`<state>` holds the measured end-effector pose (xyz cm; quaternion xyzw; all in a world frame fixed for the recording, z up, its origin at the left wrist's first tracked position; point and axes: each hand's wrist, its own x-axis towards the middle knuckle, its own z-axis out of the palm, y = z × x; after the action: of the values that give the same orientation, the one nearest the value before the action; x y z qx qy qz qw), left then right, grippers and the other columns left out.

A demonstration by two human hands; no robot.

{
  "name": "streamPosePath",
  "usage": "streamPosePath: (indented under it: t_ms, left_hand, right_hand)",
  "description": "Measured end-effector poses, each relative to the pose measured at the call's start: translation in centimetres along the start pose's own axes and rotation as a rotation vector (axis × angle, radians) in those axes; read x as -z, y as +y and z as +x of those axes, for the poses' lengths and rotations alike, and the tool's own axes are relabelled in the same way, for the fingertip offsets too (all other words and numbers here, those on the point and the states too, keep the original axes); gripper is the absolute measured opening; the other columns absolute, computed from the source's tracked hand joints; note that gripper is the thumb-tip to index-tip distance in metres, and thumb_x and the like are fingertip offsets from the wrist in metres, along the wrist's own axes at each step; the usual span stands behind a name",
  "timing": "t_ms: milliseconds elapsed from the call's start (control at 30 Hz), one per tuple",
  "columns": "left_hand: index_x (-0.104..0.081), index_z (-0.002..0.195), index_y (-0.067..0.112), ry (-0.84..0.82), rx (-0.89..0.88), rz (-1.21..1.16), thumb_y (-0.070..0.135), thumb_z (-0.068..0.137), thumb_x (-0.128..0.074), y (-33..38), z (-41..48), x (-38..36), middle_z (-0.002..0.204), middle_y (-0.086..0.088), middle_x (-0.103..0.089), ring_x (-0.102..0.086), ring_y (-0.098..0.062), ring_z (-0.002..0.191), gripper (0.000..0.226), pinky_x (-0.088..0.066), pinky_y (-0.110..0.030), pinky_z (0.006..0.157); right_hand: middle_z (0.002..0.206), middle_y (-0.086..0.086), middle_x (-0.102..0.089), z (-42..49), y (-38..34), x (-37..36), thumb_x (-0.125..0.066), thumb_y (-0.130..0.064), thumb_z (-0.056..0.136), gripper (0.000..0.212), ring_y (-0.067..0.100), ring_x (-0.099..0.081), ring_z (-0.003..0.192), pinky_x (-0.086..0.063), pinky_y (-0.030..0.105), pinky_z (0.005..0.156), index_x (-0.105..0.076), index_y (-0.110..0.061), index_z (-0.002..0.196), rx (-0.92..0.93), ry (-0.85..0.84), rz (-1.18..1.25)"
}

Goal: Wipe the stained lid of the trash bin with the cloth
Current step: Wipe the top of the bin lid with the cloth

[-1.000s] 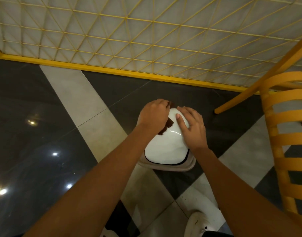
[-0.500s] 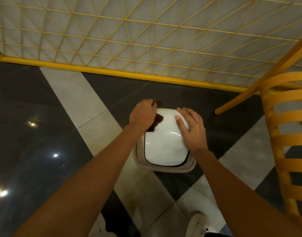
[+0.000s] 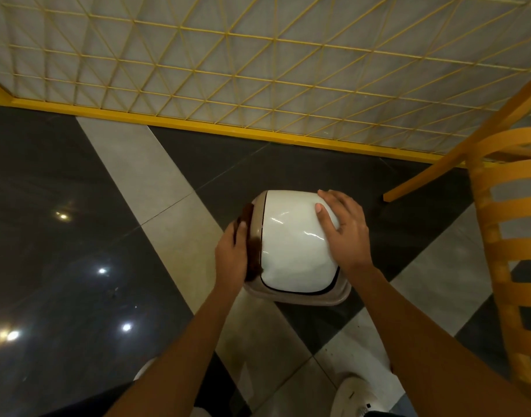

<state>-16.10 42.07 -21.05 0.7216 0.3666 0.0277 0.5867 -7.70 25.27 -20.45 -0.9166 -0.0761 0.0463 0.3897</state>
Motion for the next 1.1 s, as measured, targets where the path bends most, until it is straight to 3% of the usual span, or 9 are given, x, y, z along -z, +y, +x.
streamPosePath:
  t_ms: [200, 333, 433, 633, 800, 867, 933, 1000, 1100]
  left_hand:
    - [-0.048, 0.13, 0.02, -0.042, -0.042, 0.123, 0.043, 0.095, -0.036, -1.3, 3.1, 0.0, 0.128, -0.004, -0.055, -0.051, -0.022, 0.118, 0.044, -0.039, -0.046, 0.104]
    - [-0.052, 0.125, 0.017, -0.15, -0.022, 0.08, 0.036, 0.097, -0.038, 0.9, 5.7, -0.1, 0.115, -0.004, -0.059, -0.055, -0.018, 0.104, 0.036, -0.043, -0.031, 0.091]
    - [-0.052, 0.125, 0.019, -0.184, 0.005, 0.018, 0.037, 0.097, -0.038, 0.7, 4.9, 0.0, 0.114, -0.002, -0.06, -0.056, -0.017, 0.102, 0.036, -0.044, -0.032, 0.093]
    - [-0.053, 0.118, 0.027, -0.023, 0.014, -0.096, 0.047, 0.093, -0.039, -4.2, -1.6, 0.2, 0.115, 0.002, -0.06, -0.056, -0.015, 0.108, 0.035, -0.044, -0.042, 0.1]
    - [-0.049, 0.121, 0.03, 0.071, 0.025, -0.074, 0.06, 0.088, -0.034, -6.0, -3.7, -0.5, 0.121, 0.0, -0.056, -0.051, -0.02, 0.115, 0.048, -0.041, -0.049, 0.102]
    - [-0.05, 0.123, 0.028, 0.061, 0.019, 0.006, 0.07, 0.081, -0.03, -5.4, -1.5, -0.5, 0.123, 0.0, -0.056, -0.049, -0.021, 0.118, 0.063, -0.039, -0.051, 0.102]
    - [-0.048, 0.128, 0.028, 0.017, 0.026, 0.031, 0.065, 0.085, -0.031, -3.3, 1.1, -0.4, 0.128, 0.0, -0.054, -0.047, -0.021, 0.121, 0.06, -0.037, -0.05, 0.104]
    - [-0.047, 0.131, 0.024, -0.032, 0.022, -0.007, 0.048, 0.094, -0.034, -0.6, 2.7, -0.8, 0.129, -0.002, -0.054, -0.049, -0.02, 0.119, 0.045, -0.038, -0.046, 0.105]
    - [-0.044, 0.135, 0.021, -0.008, 0.014, -0.067, 0.039, 0.097, -0.033, 0.9, 2.1, -1.7, 0.131, -0.001, -0.053, -0.048, -0.018, 0.12, 0.043, -0.036, -0.039, 0.107]
  right_hand:
    - [0.139, -0.002, -0.042, 0.0, -0.1, -0.1, -0.041, -0.043, 0.091, 0.041, 0.015, -0.032, 0.13, -0.026, 0.035, 0.107, -0.046, -0.031, 0.13, 0.016, -0.006, -0.01]
    - [0.14, -0.002, -0.042, 0.0, 0.0, -0.2, -0.041, -0.044, 0.091, 0.041, 0.015, -0.033, 0.13, -0.027, 0.039, 0.108, -0.046, -0.032, 0.13, 0.001, 0.003, 0.0]
    - [0.139, -0.003, -0.042, 0.0, 0.1, -0.2, -0.041, -0.045, 0.09, 0.04, 0.015, -0.033, 0.13, -0.029, 0.04, 0.108, -0.046, -0.034, 0.129, -0.018, 0.009, 0.018]
    - [0.139, -0.004, -0.042, 0.0, 0.0, -0.3, -0.041, -0.046, 0.09, 0.04, 0.014, -0.034, 0.13, -0.029, 0.039, 0.107, -0.047, -0.034, 0.128, -0.031, 0.014, 0.02]
    - [0.138, -0.003, -0.043, 0.0, 0.0, -0.3, -0.042, -0.045, 0.09, 0.04, 0.014, -0.034, 0.129, -0.029, 0.038, 0.107, -0.047, -0.033, 0.128, -0.016, 0.023, 0.021]
    - [0.138, -0.003, -0.043, 0.0, 0.1, -0.3, -0.042, -0.045, 0.09, 0.04, 0.015, -0.035, 0.129, -0.03, 0.039, 0.107, -0.047, -0.033, 0.128, -0.008, 0.02, 0.018]
    - [0.138, -0.002, -0.043, 0.1, 0.2, -0.3, -0.042, -0.046, 0.09, 0.041, 0.016, -0.035, 0.129, -0.031, 0.042, 0.108, -0.047, -0.033, 0.129, -0.004, 0.015, 0.01]
    - [0.139, -0.003, -0.042, 0.2, 0.3, -0.3, -0.041, -0.047, 0.09, 0.041, 0.016, -0.034, 0.129, -0.031, 0.043, 0.108, -0.046, -0.034, 0.129, -0.004, 0.014, 0.005]
    - [0.138, -0.004, -0.043, 0.2, 0.4, -0.3, -0.041, -0.046, 0.09, 0.04, 0.014, -0.034, 0.129, -0.031, 0.04, 0.107, -0.046, -0.035, 0.128, -0.004, 0.022, 0.01]
